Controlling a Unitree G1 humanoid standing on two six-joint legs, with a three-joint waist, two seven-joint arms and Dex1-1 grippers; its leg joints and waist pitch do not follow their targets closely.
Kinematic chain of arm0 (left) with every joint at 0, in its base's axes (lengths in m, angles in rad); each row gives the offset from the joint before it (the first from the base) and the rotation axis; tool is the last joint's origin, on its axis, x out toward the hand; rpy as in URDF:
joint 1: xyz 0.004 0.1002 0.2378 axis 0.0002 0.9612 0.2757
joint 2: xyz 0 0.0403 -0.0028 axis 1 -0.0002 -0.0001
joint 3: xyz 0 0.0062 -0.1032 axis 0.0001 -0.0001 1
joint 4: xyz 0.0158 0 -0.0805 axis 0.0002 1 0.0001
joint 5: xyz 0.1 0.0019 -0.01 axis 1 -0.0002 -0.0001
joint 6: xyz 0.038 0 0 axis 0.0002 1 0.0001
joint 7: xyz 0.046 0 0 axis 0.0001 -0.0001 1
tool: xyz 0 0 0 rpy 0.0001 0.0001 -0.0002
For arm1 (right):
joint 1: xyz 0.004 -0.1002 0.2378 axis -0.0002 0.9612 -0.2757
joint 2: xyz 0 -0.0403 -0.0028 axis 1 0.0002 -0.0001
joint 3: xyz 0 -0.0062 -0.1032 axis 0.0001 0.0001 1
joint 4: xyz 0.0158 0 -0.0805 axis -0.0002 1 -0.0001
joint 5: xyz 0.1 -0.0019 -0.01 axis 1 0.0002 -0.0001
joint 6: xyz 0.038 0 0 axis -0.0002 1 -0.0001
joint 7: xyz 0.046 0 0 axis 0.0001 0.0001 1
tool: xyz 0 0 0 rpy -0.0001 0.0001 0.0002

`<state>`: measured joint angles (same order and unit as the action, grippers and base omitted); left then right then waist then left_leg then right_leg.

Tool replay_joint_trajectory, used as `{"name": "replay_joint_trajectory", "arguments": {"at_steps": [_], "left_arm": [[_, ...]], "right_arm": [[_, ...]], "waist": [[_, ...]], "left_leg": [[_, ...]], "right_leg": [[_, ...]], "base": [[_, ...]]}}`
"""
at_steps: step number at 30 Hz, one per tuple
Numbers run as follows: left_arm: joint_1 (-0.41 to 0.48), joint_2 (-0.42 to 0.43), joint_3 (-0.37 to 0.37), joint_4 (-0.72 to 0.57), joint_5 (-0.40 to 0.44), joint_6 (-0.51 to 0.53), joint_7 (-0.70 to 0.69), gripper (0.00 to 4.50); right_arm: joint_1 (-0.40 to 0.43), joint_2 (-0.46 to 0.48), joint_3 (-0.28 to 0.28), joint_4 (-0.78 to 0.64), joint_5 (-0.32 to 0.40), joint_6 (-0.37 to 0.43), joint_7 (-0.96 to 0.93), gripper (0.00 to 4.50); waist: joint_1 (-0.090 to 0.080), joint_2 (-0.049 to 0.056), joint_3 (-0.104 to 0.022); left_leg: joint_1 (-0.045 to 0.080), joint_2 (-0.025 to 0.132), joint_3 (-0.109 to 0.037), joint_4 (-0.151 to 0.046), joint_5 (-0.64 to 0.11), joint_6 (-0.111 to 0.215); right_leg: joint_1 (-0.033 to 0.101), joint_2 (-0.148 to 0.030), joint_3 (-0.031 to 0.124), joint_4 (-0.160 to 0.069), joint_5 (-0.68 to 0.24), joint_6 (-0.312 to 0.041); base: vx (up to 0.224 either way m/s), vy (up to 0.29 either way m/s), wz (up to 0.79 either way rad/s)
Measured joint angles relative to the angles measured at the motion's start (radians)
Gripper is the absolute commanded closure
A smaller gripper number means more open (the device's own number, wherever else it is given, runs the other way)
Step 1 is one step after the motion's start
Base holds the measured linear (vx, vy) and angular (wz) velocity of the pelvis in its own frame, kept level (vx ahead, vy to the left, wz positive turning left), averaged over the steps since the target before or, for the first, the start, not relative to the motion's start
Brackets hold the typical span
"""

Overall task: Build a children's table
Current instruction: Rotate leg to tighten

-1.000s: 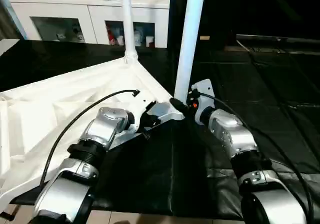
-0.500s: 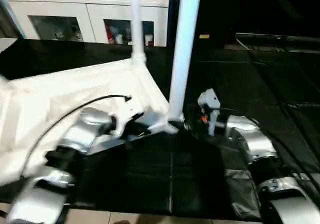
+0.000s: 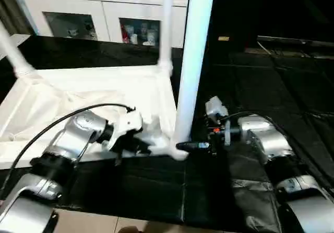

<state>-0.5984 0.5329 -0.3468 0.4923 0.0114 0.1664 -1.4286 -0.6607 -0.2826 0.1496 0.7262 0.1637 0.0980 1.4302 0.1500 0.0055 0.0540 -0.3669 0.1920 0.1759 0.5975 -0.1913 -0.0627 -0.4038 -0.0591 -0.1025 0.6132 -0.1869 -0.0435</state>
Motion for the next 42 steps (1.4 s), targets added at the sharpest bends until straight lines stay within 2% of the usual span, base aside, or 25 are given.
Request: {"name": "replay_joint_trajectory", "arguments": {"at_steps": [8, 11, 20, 27, 32, 36, 37, 39, 40, 42], "left_arm": [[0.005, 0.010, -0.005, -0.018, -0.004, 0.000, -0.014, 4.50], [0.006, 0.014, -0.005, -0.021, -0.008, 0.000, -0.019, 4.50], [0.006, 0.015, -0.003, -0.029, -0.010, 0.004, -0.019, 4.50], [0.007, 0.012, 0.003, -0.033, -0.017, 0.029, -0.016, 4.50], [0.003, -0.051, 0.039, -0.006, -0.008, 0.119, 0.131, 4.50], [-0.017, -0.119, 0.071, 0.039, -0.002, 0.168, 0.250, 4.50], [-0.041, -0.175, 0.103, 0.090, 0.003, 0.197, 0.335, 4.50], [-0.082, -0.238, 0.130, 0.148, 0.011, 0.232, 0.451, 4.50], [-0.112, -0.295, 0.150, 0.186, 0.017, 0.255, 0.560, 4.50], [-0.119, -0.335, 0.156, 0.190, 0.017, 0.270, 0.619, 4.50]], "right_arm": [[-0.005, 0.005, 0.016, 0.030, 0.000, 0.008, 0.029, 1.03], [-0.012, 0.004, 0.017, 0.042, 0.000, 0.009, 0.051, 1.48], [-0.019, 0.003, 0.019, 0.043, 0.005, 0.024, 0.083, 2.22], [-0.011, 0.000, 0.016, 0.018, 0.005, 0.026, 0.077, 2.37], [0.018, 0.037, -0.026, 0.007, -0.016, 0.020, -0.123, 2.42], [0.020, 0.068, -0.072, 0.016, -0.033, 0.030, -0.309, 2.46], [0.015, 0.104, -0.110, 0.020, -0.047, 0.054, -0.440, 2.46], [-0.009, 0.155, -0.145, 0.029, -0.074, 0.083, -0.630, 2.46], [-0.040, 0.198, -0.172, 0.045, -0.097, 0.110, -0.801, 2.46], [-0.052, 0.211, -0.182, 0.051, -0.100, 0.122, -0.885, 2.46]], "waist": [[-0.001, -0.001, 0.000], [-0.002, -0.002, 0.000], [-0.002, -0.003, 0.000], [-0.002, -0.003, -0.001], [-0.012, -0.004, 0.000], [-0.038, -0.006, -0.001], [-0.040, -0.005, -0.001], [-0.045, -0.005, -0.001], [-0.052, -0.005, -0.001], [-0.055, -0.004, -0.001]], "left_leg": [[0.000, 0.000, 0.000, 0.002, -0.001, -0.001], [0.000, 0.000, 0.000, 0.002, -0.001, -0.001], [0.000, 0.000, 0.000, 0.002, 0.000, -0.001], [0.000, 0.000, 0.000, 0.003, 0.000, -0.001], [0.001, 0.000, 0.000, 0.004, 0.000, -0.002], [0.003, 0.000, 0.000, 0.004, 0.000, -0.002], [0.003, 0.000, 0.000, 0.004, 0.000, -0.002], [0.006, 0.000, 0.000, 0.004, 0.001, -0.003], [0.006, -0.001, 0.000, 0.004, 0.002, -0.004], [0.007, -0.001, 0.000, 0.002, 0.002, -0.004]], "right_leg": [[0.000, 0.000, 0.000, 0.002, 0.000, 0.000], [0.000, 0.000, 0.000, 0.002, 0.000, 0.000], [0.000, 0.000, 0.000, 0.002, 0.000, 0.000], [0.000, 0.000, 0.000, 0.002, 0.000, 0.000], [0.001, 0.000, 0.000, 0.004, 0.001, 0.000], [0.002, 0.000, 0.001, 0.004, 0.001, 0.001], [0.004, 0.000, 0.001, 0.004, 0.001, 0.001], [0.004, 0.000, 0.001, 0.004, 0.002, 0.002], [0.003, 0.000, 0.002, 0.003, 0.002, 0.003], [0.005, 0.000, 0.002, 0.001, 0.002, 0.003]], "base": [[0.000, 0.000, 0.00], [0.000, 0.000, 0.00], [0.000, 0.000, 0.00], [0.000, 0.000, 0.00], [0.000, 0.000, 0.00], [0.000, 0.000, 0.00], [0.000, 0.000, 0.00], [0.000, 0.000, 0.00], [0.000, 0.000, 0.00], [0.000, 0.000, 0.00]]}}
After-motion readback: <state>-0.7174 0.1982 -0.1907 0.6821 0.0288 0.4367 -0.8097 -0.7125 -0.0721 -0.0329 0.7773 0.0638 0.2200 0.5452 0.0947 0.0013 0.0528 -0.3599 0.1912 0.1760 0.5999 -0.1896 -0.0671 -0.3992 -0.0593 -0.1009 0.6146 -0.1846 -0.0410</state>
